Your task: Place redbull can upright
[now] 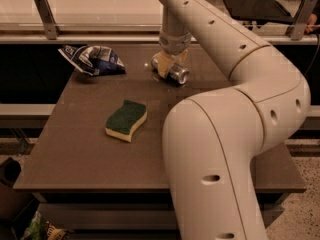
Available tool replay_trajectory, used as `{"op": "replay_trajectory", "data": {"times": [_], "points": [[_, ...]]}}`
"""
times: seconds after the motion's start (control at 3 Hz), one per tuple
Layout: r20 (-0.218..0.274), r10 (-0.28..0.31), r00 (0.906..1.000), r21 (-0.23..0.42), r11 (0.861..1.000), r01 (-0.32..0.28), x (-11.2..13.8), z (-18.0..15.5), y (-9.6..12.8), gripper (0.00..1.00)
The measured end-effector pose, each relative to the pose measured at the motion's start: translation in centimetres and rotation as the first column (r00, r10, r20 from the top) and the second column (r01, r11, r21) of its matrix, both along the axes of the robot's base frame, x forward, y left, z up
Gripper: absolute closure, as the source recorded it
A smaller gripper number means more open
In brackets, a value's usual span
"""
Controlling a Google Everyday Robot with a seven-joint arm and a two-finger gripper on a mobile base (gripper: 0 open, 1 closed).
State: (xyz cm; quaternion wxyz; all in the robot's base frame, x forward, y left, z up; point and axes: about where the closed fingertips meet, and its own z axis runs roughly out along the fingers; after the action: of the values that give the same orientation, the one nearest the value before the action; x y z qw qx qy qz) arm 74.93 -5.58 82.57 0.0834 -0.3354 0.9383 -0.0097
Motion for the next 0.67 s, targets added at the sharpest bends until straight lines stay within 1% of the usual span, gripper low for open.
{"op": "replay_trajectory", "data": {"times": [0.33, 0.67], "points": [[0.021, -0.027, 0.9994, -0.003, 1.0, 0.027, -0.3, 0.8, -1.3, 1.0], [0.046, -0.054, 0.9975, 0.008, 0.999, 0.054, -0.1, 1.7, -2.7, 1.0]]}}
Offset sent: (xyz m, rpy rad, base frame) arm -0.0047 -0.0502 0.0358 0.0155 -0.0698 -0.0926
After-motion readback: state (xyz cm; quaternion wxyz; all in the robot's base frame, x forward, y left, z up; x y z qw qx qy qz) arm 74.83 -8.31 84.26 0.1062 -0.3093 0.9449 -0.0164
